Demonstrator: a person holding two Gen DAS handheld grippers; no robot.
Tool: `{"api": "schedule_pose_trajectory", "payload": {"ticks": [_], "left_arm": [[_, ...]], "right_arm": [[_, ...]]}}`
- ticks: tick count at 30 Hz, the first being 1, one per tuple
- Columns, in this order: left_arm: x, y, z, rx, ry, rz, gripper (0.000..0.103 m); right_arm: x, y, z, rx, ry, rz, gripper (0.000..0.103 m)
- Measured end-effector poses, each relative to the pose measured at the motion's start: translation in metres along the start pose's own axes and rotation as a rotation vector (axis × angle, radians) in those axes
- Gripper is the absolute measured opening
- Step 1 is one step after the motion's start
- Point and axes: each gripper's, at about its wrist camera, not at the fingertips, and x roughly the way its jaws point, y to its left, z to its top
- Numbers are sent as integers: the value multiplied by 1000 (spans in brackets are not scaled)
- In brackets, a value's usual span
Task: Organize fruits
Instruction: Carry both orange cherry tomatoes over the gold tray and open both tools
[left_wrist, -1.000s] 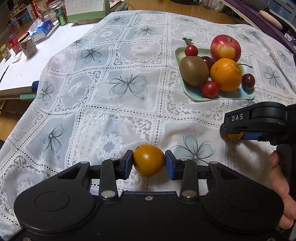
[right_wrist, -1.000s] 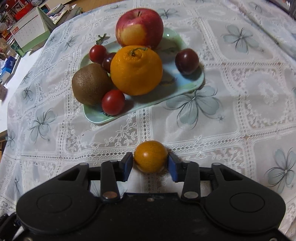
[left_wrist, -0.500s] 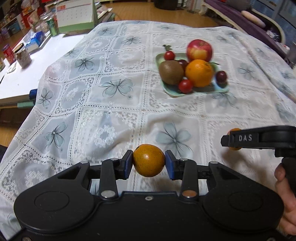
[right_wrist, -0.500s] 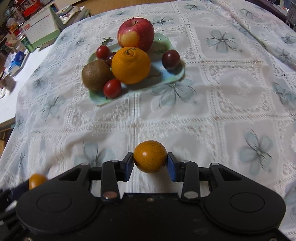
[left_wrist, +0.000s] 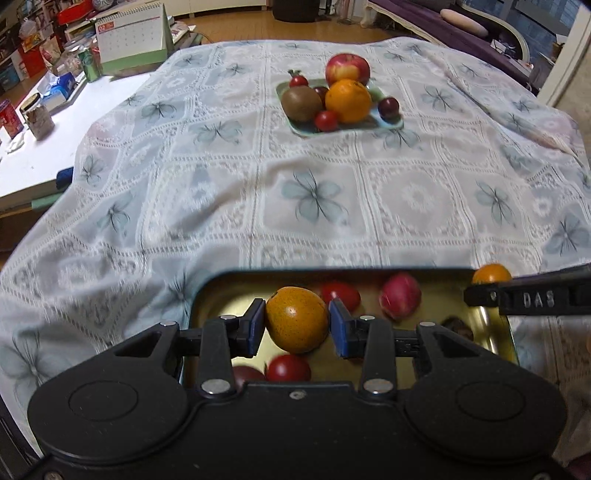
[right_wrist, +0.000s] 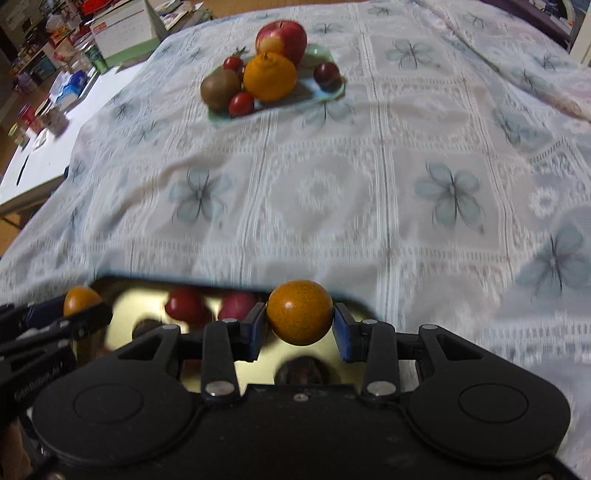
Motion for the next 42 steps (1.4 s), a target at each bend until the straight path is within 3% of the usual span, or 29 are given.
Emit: {"api": "schedule_pose_trajectory", "payload": {"ticks": [4, 9, 13, 25, 42], "left_arm": [[6, 0, -6, -20, 6, -2, 47], [17, 4, -5, -34, -10, 68, 47], [27, 8, -4, -51, 11, 73, 47], [37, 11, -8, -43, 35, 113, 47], [18, 7, -24, -52, 16, 86, 48]], "right_arm": [[-1, 2, -27, -39, 27, 2, 39], [4, 18, -47, -94, 47, 21, 39], [10, 31, -56, -139, 53, 11, 39], [19, 37, -55, -150, 66, -5, 39], [14, 36, -60, -131, 52, 10, 39]]}}
